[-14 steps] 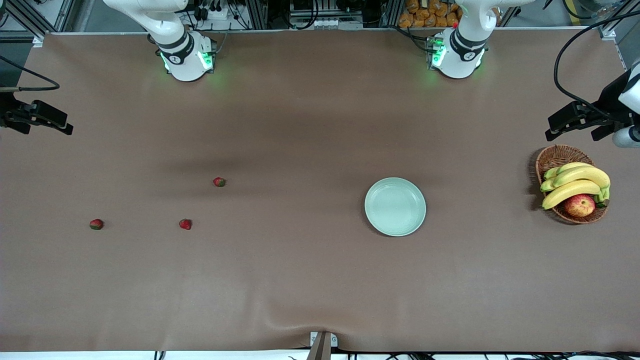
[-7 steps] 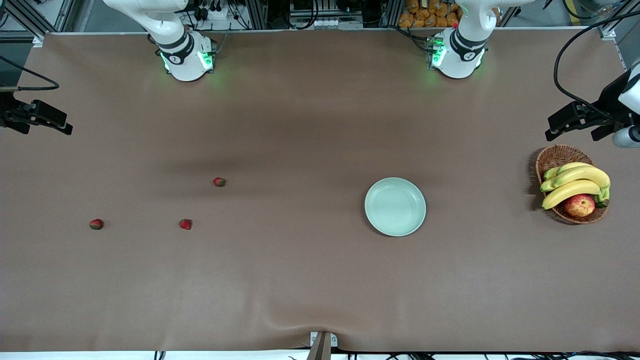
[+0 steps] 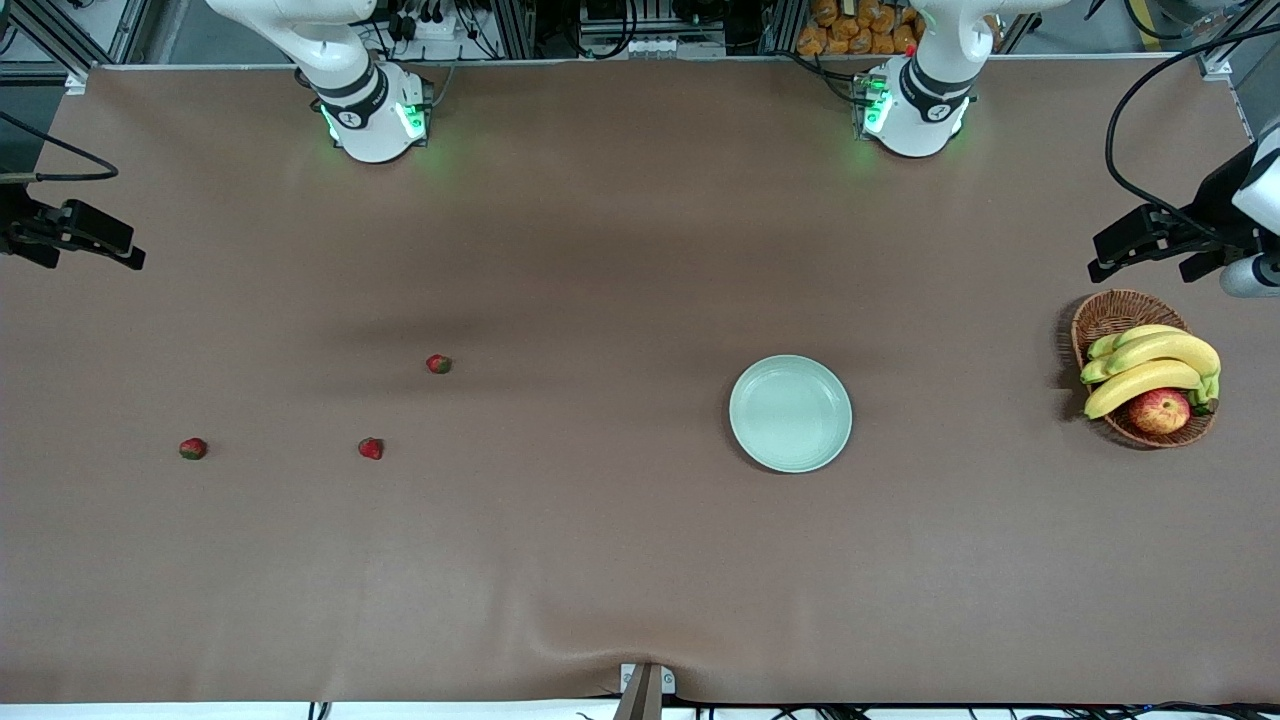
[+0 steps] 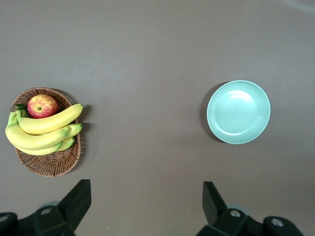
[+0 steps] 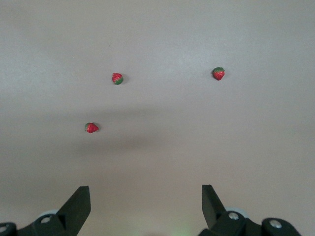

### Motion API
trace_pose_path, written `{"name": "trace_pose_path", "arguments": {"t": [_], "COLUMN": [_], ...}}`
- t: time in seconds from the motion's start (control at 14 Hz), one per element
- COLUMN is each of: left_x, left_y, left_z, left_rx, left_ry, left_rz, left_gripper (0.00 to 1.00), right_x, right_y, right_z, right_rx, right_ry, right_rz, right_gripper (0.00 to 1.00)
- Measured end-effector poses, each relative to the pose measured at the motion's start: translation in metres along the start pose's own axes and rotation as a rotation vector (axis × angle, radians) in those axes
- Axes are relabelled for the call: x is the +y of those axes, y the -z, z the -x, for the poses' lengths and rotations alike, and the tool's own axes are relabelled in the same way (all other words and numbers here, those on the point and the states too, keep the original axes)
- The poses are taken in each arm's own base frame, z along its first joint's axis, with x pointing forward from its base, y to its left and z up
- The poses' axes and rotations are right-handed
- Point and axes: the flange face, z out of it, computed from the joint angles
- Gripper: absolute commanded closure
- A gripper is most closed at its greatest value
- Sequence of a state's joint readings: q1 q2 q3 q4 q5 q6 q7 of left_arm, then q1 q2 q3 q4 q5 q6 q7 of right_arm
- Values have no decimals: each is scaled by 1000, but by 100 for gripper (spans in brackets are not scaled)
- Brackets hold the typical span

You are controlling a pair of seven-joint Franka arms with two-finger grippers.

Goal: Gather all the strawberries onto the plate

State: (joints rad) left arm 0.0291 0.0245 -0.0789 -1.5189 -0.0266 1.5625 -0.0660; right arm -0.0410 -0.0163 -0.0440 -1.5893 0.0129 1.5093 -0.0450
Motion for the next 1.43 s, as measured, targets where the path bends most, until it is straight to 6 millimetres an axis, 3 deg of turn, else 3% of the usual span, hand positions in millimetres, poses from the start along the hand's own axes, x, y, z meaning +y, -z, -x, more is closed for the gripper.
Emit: {"name": "trace_pose_path", "arguments": {"t": [0.29, 0.5, 0.64, 0.93, 1.14, 1.43], "left_x": [-4, -3, -3, -1, -1, 0], "left_y": [-1, -2, -2, -3, -3, -4], "left_z": [0, 2, 2, 2, 2, 3], "left_rx": [-4, -16, -20, -24, -25, -26], "left_ry": [8, 6, 4, 2, 2, -1], "left_rz": [0, -1, -1, -1, -2, -2], "left_gripper": [0, 0, 0, 0, 0, 0], "right_x": [-15, -58, -93, -139, -151, -169], "right_y": [-2, -21, -49, -107, -141, -220], "right_z": [-1, -10, -22, -43, -50, -45], "right_rx": [-4, -40, -86, -167, -223, -329], "right_ry": [28, 104, 154, 222, 239, 291], "right_rz": [0, 5, 13, 30, 39, 53], "right_gripper": [0, 0, 0, 0, 0, 0]}}
